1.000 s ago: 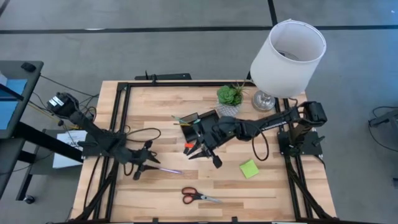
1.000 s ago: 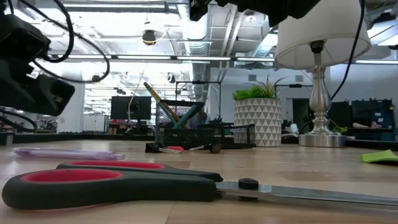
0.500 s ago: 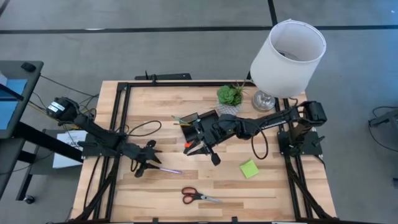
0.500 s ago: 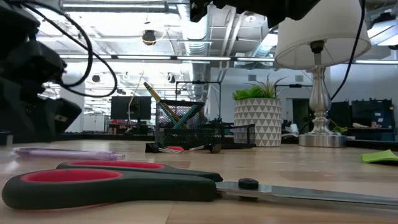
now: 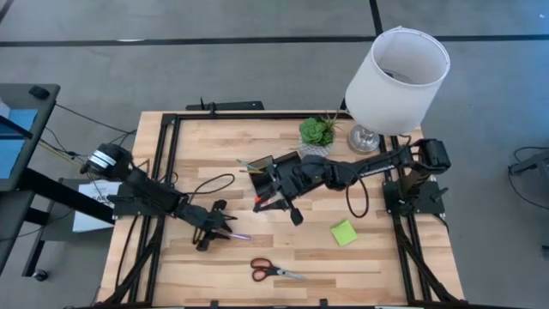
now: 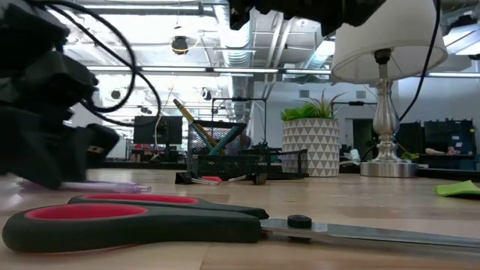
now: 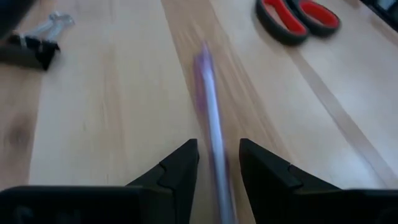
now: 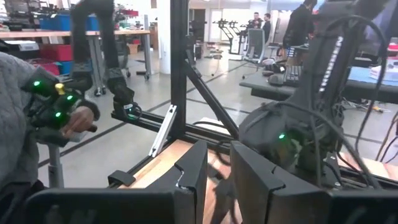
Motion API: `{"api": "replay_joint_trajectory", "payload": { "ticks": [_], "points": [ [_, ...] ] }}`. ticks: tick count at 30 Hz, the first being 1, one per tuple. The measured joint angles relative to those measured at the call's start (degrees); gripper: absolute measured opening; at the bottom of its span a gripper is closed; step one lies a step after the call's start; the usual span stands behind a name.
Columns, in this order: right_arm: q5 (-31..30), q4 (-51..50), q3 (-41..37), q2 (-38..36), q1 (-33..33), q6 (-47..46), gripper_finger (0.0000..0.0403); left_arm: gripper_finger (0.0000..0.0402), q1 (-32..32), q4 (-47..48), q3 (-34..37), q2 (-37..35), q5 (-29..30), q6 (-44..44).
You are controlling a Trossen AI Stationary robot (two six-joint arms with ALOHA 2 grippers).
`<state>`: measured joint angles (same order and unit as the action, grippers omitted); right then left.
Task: Pick and place office supplies into organizer
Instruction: Put the light purple pen into the black desk organizer
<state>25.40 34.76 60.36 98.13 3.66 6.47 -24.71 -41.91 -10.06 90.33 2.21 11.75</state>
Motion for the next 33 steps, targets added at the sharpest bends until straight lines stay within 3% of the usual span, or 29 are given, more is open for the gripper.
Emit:
{"api": "replay_joint_trajectory", "payload": {
  "ticks": [5,9,16,26,33],
  "points": [
    [0.0,-0.2,0.0,0.0,-0.4,0.0,0.0065,0.0113,1.5,-7.2,-1.6,7.4,0.5,0.9],
    [0.0,-1.6,0.0,0.0,-0.4,0.0,0.0065,0.0079,2.0,-12.7,-1.6,11.0,1.1,1.6],
    [0.0,-3.4,0.0,0.0,-0.4,0.0,0.0065,0.0038,2.2,-13.1,-4.0,12.8,2.4,5.4],
    [0.1,-4.3,0.0,0.0,-0.4,0.0,0.0065,0.0081,2.2,-4.7,-9.3,12.8,4.5,5.2],
    [0.1,-4.9,0.0,0.0,-0.4,0.0,0.0065,0.0107,2.2,-5.2,-9.5,13.2,5.6,6.2]
  ]
}}
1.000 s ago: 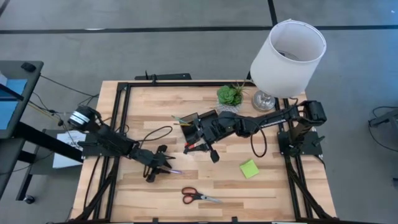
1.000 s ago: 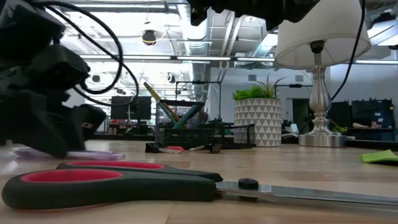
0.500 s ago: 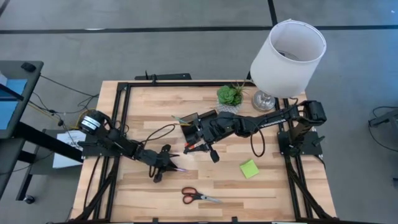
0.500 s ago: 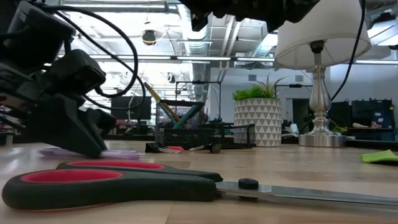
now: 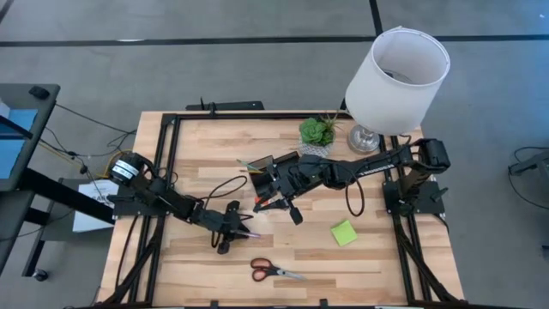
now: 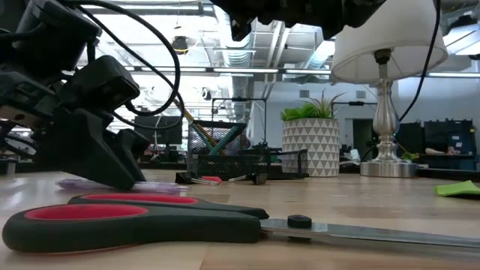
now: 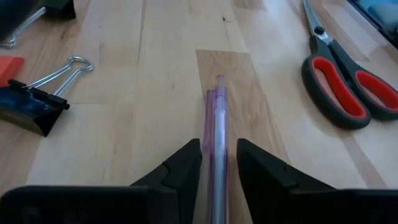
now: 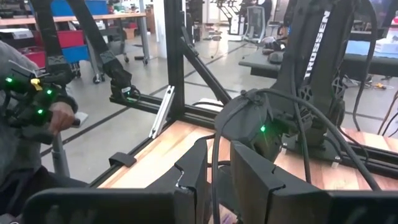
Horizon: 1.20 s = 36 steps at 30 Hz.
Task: Pick and place office supplies into organizer
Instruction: Put the light purple pen into the black desk organizer
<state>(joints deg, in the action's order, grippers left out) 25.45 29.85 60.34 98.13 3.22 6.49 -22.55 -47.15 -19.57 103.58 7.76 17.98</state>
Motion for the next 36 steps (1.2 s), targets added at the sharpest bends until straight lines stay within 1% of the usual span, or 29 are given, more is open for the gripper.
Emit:
{"api": "replay_joint_trajectory", "payload": {
  "ticks": [2,4,8,12,24,29,32,36],
  "points": [
    [0.0,0.1,0.0,0.0,0.0,0.0,0.0065,0.0109,0.0,-2.7,0.0,1.8,1.3,1.4],
    [0.0,0.1,0.0,0.0,0.0,0.0,0.0065,0.0109,0.0,-7.8,-0.1,5.0,2.3,3.1],
    [0.0,-0.2,0.0,0.0,0.0,0.0,0.0065,0.0109,-0.3,-16.4,-0.7,11.0,5.4,1.7],
    [0.1,-1.3,0.0,0.0,0.0,0.0,0.0065,0.0110,-1.5,-19.4,-1.0,13.3,7.6,0.5],
    [0.1,-1.7,0.0,0.0,0.0,0.1,0.0065,0.0110,-3.2,-19.2,-1.1,13.4,7.2,1.8],
    [0.1,-1.9,0.0,0.0,-0.1,1.2,0.0065,0.0107,-3.6,-17.6,-2.6,13.2,8.1,2.5],
    [0.1,-2.4,0.0,0.0,-0.4,2.7,0.0065,0.0089,-3.6,-14.8,-4.2,13.2,11.0,3.9],
    [0.0,-2.5,0.0,0.0,-1.1,3.0,0.0065,0.0044,-3.4,-11.4,-6.3,13.1,13.0,5.9]
  ]
}}
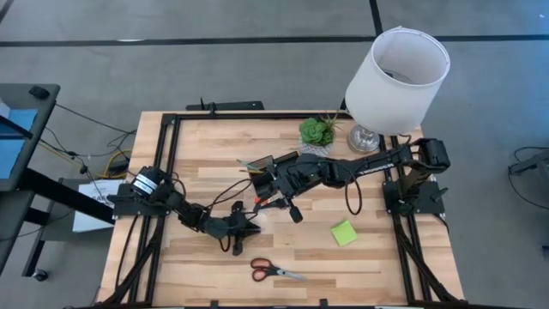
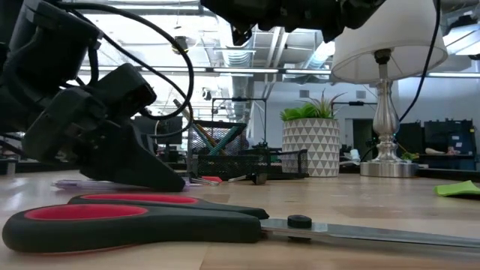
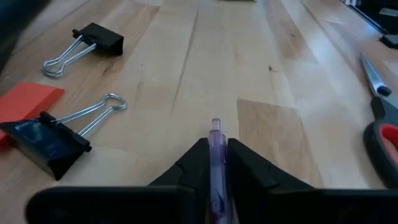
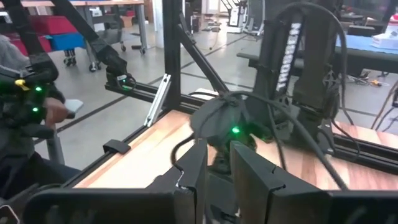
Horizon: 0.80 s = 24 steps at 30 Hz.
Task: Pick and place office supplies into organizer
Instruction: Put the light purple pen into the black desk organizer
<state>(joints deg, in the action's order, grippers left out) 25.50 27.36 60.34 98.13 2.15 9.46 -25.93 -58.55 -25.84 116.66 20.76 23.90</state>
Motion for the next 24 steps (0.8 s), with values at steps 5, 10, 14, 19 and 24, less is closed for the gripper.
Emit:
{"api": "replay_joint_trajectory", "payload": {
  "ticks": [5,10,14,19,24],
  "points": [
    [0.0,0.0,0.0,0.0,-0.8,0.0,0.0065,0.0022,0.0,1.7,-0.5,0.0,1.6,1.6],
    [0.0,0.1,0.0,0.0,-1.2,-2.1,0.0065,0.0022,-0.3,2.5,-0.5,-1.2,1.9,1.5],
    [-0.1,-0.5,0.0,-0.5,-1.1,-6.6,0.0065,0.0022,0.5,10.2,-0.4,-7.6,1.9,1.7],
    [0.1,-1.5,0.0,-2.0,-0.2,-8.4,0.0065,0.0022,2.7,27.0,-0.1,-19.1,6.5,2.3],
    [0.1,-7.5,0.0,-3.7,2.5,-9.6,0.0065,0.0022,4.7,41.3,-3.6,-32.2,13.2,-4.8]
  ]
}}
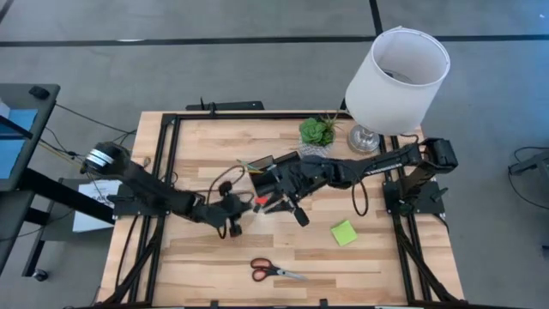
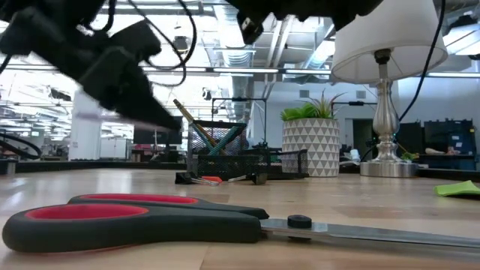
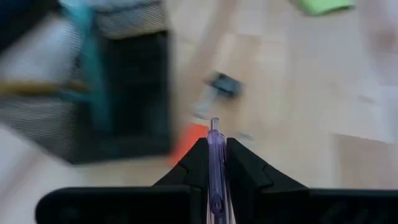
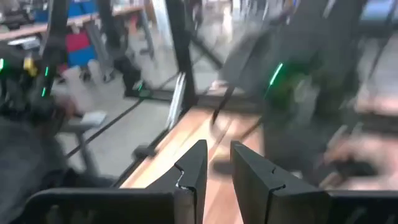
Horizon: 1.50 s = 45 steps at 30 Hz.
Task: Pick and place office supplies into organizer
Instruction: Put the light purple pen into the black desk organizer
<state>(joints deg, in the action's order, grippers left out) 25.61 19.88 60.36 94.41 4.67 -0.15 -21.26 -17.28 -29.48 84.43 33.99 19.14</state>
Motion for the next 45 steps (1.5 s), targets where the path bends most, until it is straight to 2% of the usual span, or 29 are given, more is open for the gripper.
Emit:
{"api": "replay_joint_trajectory", "payload": {
  "ticks": [5,9,11,14,17,22,24,27,33,38,45],
  "points": [
    [0.0,-3.1,0.0,0.0,3.1,-3.2,0.0065,0.0022,4.8,11.5,-6.4,-9.8,2.3,-9.3],
    [-0.2,-5.2,0.0,-0.1,4.9,-3.5,0.0065,0.0022,11.7,25.1,-13.6,-11.8,0.7,-16.2],
    [-0.4,-7.2,0.0,-0.1,5.3,-4.0,0.0065,0.0022,15.8,30.6,-18.0,-11.8,-3.2,-18.6],
    [-2.9,-11.5,0.0,-0.1,5.6,-6.5,0.0065,0.0022,22.6,36.4,-23.1,-10.8,-14.0,-21.6],
    [-6.6,-16.9,0.0,-0.1,5.6,-8.8,0.0065,0.0022,27.7,38.0,-27.7,-8.9,-21.3,-25.4],
    [-9.5,-23.3,0.0,-0.1,5.9,-13.8,0.0065,0.0022,32.5,49.7,-36.1,-0.5,-30.0,-27.1],
    [-10.0,-25.4,0.0,0.1,5.9,-15.8,0.0065,0.0022,32.8,54.9,-40.5,4.4,-30.4,-28.5],
    [-13.9,-30.7,0.0,0.4,5.9,-19.1,0.0065,0.0022,32.7,62.0,-47.2,11.1,-29.6,-29.6],
    [-24.2,-48.7,0.0,0.4,6.1,-26.2,0.0065,0.0022,32.7,68.7,-58.0,20.7,-30.6,-31.8],
    [-31.6,-60.5,0.0,0.4,8.0,-30.7,0.0065,0.0024,32.7,72.8,-61.2,25.2,-31.7,-32.0],
    [-36.6,-63.2,0.0,0.4,12.1,-31.8,0.0065,0.0048,32.9,71.1,-61.6,26.3,-32.2,-30.7]
  ]
}}
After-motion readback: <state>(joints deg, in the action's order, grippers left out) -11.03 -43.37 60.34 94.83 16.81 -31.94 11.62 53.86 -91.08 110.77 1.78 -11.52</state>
